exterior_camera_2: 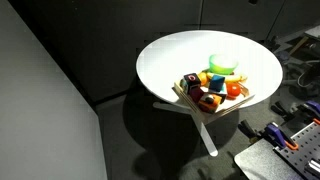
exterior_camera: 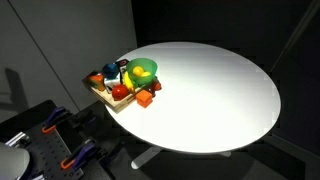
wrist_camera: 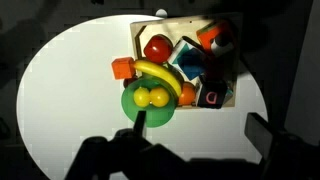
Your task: Pick up the orange block and place it in the green bowl
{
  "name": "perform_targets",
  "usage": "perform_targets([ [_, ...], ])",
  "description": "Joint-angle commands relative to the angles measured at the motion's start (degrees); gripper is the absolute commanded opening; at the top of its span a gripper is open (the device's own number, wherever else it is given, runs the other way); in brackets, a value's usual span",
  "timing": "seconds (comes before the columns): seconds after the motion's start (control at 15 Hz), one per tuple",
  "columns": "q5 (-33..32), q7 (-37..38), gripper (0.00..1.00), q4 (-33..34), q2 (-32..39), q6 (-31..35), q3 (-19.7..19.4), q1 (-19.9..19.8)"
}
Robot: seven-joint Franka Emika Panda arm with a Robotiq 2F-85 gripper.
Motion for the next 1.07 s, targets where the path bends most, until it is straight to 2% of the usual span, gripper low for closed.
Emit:
perform_targets([
  [0.0, -0.5, 0.4, 1.00, 0.2, 0.1, -0.1, -0.9, 1.1],
  [0.47, -0.6, 0.2, 1.00, 0.7, 1.2, -0.6, -1.8, 0.5],
  [1.0, -0.6, -2.3, 1.00, 0.4, 5.0, 0.4, -7.5, -1.7],
])
